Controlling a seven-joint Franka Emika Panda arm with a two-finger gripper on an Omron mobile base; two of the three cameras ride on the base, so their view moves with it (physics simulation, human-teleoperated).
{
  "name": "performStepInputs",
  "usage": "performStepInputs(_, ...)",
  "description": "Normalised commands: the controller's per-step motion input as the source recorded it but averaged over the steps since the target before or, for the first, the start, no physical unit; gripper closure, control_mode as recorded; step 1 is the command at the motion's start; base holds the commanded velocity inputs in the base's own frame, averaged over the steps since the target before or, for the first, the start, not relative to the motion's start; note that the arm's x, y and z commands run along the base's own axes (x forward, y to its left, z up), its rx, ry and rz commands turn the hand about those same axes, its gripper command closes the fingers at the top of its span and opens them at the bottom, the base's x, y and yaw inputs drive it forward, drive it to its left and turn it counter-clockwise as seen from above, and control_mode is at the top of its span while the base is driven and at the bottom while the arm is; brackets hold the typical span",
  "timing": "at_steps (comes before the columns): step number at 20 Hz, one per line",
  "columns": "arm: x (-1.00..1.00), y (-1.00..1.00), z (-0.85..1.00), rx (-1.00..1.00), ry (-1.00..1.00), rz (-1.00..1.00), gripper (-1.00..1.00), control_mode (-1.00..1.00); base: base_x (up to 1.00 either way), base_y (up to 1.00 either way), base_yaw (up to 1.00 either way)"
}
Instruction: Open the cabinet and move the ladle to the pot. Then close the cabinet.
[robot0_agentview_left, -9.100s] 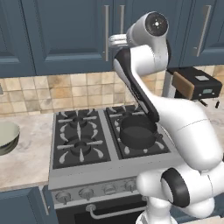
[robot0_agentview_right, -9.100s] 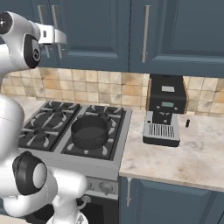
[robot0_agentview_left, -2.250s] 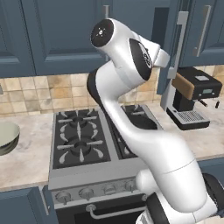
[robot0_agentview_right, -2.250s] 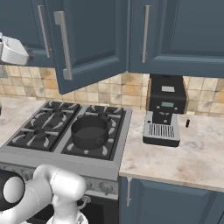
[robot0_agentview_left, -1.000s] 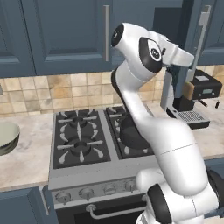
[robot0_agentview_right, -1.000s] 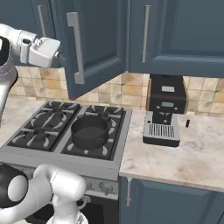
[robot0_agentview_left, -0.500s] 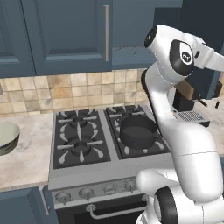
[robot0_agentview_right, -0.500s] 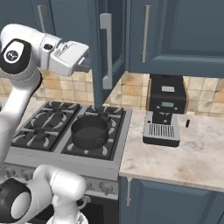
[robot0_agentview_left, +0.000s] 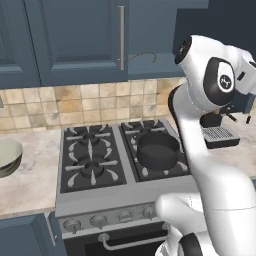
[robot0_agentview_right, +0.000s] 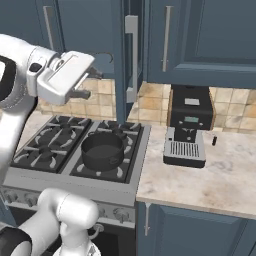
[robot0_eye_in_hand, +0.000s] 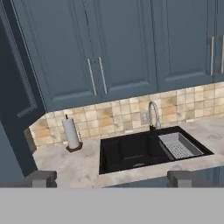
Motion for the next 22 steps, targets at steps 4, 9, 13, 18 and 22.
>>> performStepInputs(4, -0.34, 0.96, 0.11, 0.00, -0.06, 0.07, -1.00, -1.00, 0.00, 0.00, 0.00)
performStepInputs(9, -0.01, 1.00, 0.07, 0.00, 0.02, 0.30, -1.00, -1.00, 0.00, 0.00, 0.00)
performStepInputs(13, 0.29, 0.86, 0.00, 0.01, 0.10, 0.52, -1.00, -1.00, 0.00, 0.00, 0.00)
performStepInputs(18, 0.65, 0.48, 0.00, 0.09, 0.14, 0.64, -1.00, -1.00, 0.00, 0.00, 0.00)
performStepInputs(22, 0.88, 0.18, 0.00, 0.11, 0.08, 0.68, -1.00, -1.00, 0.00, 0.00, 0.00)
